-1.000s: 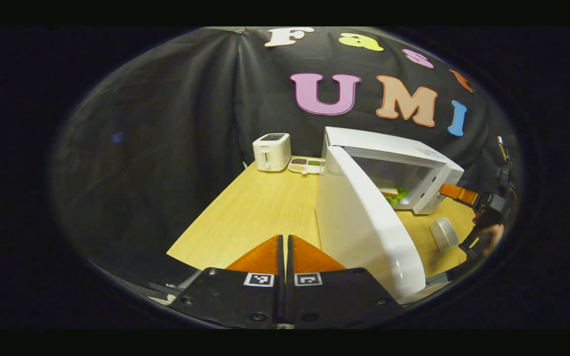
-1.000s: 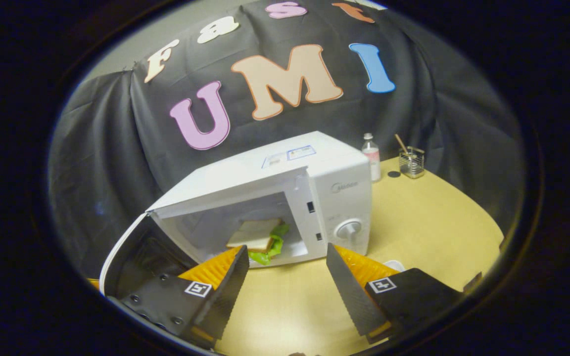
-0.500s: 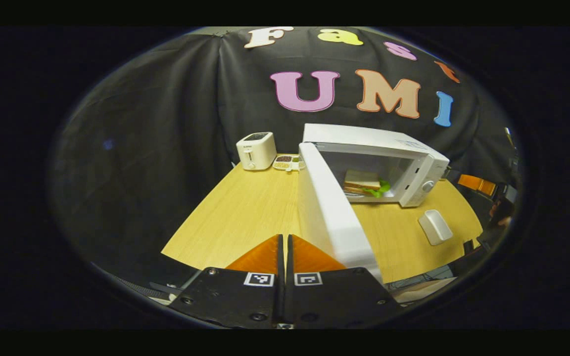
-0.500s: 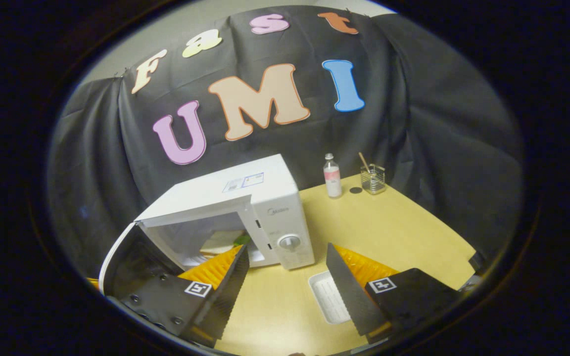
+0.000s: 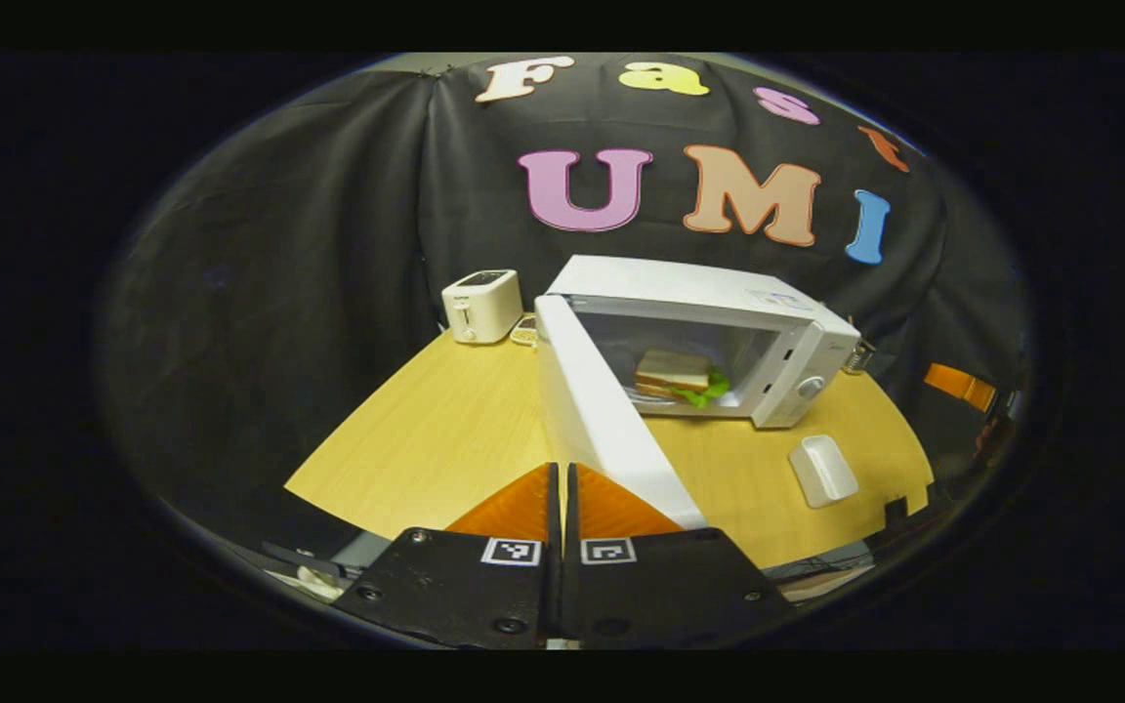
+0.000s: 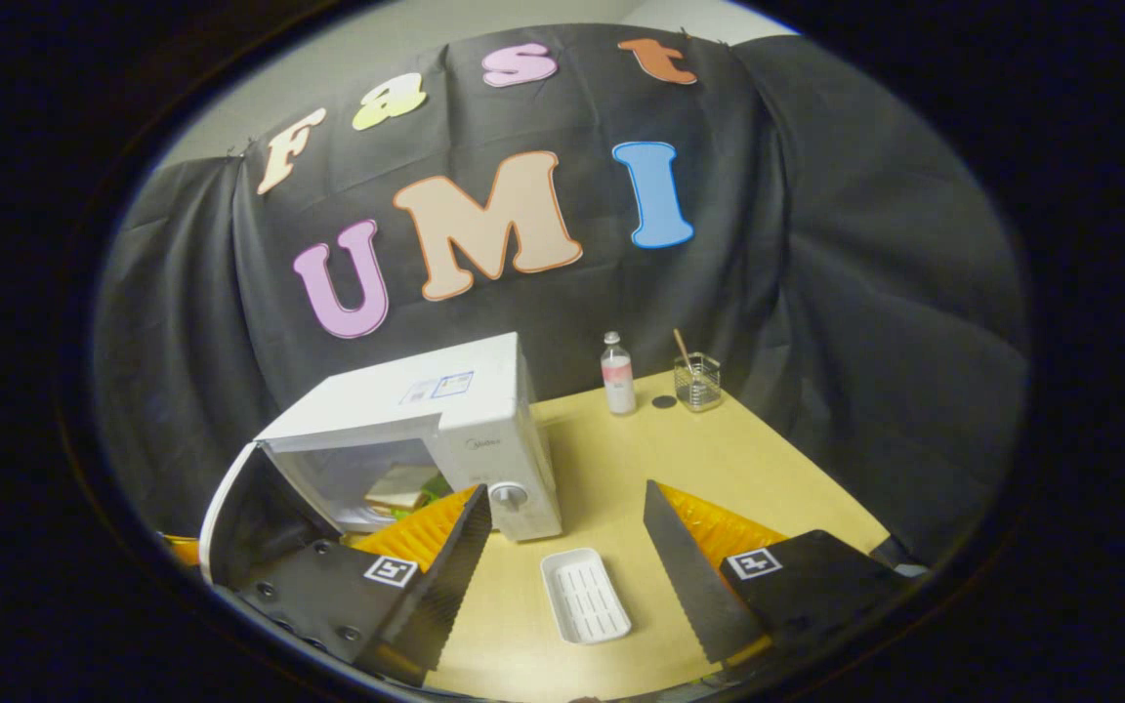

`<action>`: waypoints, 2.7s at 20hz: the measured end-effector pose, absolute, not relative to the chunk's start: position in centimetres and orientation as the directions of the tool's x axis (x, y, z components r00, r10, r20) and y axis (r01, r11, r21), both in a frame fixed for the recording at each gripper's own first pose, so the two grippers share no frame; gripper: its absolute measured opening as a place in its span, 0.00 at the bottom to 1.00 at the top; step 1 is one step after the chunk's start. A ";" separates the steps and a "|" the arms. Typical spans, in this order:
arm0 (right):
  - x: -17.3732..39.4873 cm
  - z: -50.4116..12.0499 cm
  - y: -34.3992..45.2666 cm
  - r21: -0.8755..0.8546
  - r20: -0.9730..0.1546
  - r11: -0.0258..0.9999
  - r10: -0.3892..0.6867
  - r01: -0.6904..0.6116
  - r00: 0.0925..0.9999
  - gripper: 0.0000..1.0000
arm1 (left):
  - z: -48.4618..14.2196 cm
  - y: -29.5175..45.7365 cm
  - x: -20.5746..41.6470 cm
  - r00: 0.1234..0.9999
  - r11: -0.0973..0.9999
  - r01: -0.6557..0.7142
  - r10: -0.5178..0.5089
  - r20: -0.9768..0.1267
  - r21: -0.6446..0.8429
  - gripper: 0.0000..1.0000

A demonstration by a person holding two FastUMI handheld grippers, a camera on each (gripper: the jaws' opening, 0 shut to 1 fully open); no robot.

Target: Open the microwave oven with the left hand, put the food in, and close the microwave oven.

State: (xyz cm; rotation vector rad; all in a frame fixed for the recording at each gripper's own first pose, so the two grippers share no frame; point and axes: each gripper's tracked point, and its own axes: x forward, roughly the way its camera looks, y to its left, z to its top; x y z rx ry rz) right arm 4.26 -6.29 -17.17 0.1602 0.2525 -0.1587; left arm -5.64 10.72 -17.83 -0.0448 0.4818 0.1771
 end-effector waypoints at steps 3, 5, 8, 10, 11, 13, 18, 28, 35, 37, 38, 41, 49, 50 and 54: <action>3.6 -16.4 -8.4 0.150 -0.252 0.971 -0.144 0.186 0.957 0.91 | -17.6 8.1 -4.5 0.884 0.984 -0.177 0.145 -0.445 -0.031 0.01; 3.1 -16.1 -9.8 0.148 -0.248 0.970 -0.153 0.193 0.957 0.91 | -17.5 6.5 -3.7 0.892 0.984 -0.175 0.141 -0.430 -0.042 0.01; 2.4 -16.1 -11.6 0.144 -0.257 0.970 -0.155 0.197 0.954 0.91 | -16.9 4.1 -2.3 0.906 0.985 -0.162 0.126 -0.403 -0.058 0.01; 2.0 -16.1 -12.4 0.150 -0.265 0.969 -0.152 0.196 0.952 0.90 | -16.8 2.3 -1.3 0.916 0.987 -0.145 0.108 -0.387 -0.069 0.00; 1.8 -16.1 -12.7 0.154 -0.265 0.969 -0.147 0.192 0.953 0.90 | -16.8 1.4 -0.8 0.919 0.988 -0.135 0.096 -0.381 -0.076 0.00; 1.6 -15.8 -13.2 0.156 -0.263 0.970 -0.140 0.185 0.955 0.91 | -16.7 -0.5 0.3 0.926 0.989 -0.115 0.073 -0.370 -0.091 0.01; 1.0 -15.4 -13.6 0.179 -0.261 0.971 -0.108 0.158 0.959 0.91 | -16.6 -4.1 2.8 0.939 0.993 -0.067 0.030 -0.343 -0.096 0.01; 1.2 -14.9 -15.7 0.185 -0.261 0.969 -0.113 0.164 0.959 0.91 | -17.2 -7.1 8.7 0.944 0.995 -0.008 -0.026 -0.328 -0.100 0.01; 1.4 -14.7 -16.2 0.187 -0.259 0.966 -0.126 0.177 0.958 0.90 | -17.4 -8.2 12.5 0.949 0.997 0.014 -0.038 -0.313 -0.079 0.01; 1.4 -14.6 -16.3 0.184 -0.257 0.966 -0.132 0.183 0.957 0.90 | -17.4 -8.5 13.3 0.950 0.997 0.012 -0.035 -0.311 -0.074 0.01; 1.3 -14.6 -16.4 0.184 -0.258 0.965 -0.134 0.185 0.957 0.90 | -17.4 -8.6 13.7 0.951 0.998 0.012 -0.033 -0.307 -0.070 0.01; 1.1 -14.8 -16.6 0.184 -0.261 0.964 -0.141 0.193 0.955 0.90 | -17.5 -8.6 15.1 0.955 0.999 0.004 -0.020 -0.295 -0.054 0.01; 1.2 -15.2 -16.5 0.174 -0.268 0.964 -0.150 0.201 0.952 0.90 | -17.5 -8.8 16.0 0.960 0.996 -0.032 0.009 -0.279 -0.078 0.01; 1.3 -15.1 -16.4 0.174 -0.266 0.964 -0.148 0.199 0.952 0.91 | -17.5 -8.7 16.0 0.961 0.996 -0.038 0.014 -0.277 -0.081 0.01; 2.1 -14.8 -16.1 0.171 -0.257 0.968 -0.136 0.183 0.957 0.90 | -17.4 -8.7 16.3 0.963 0.996 -0.049 0.028 -0.270 -0.072 0.01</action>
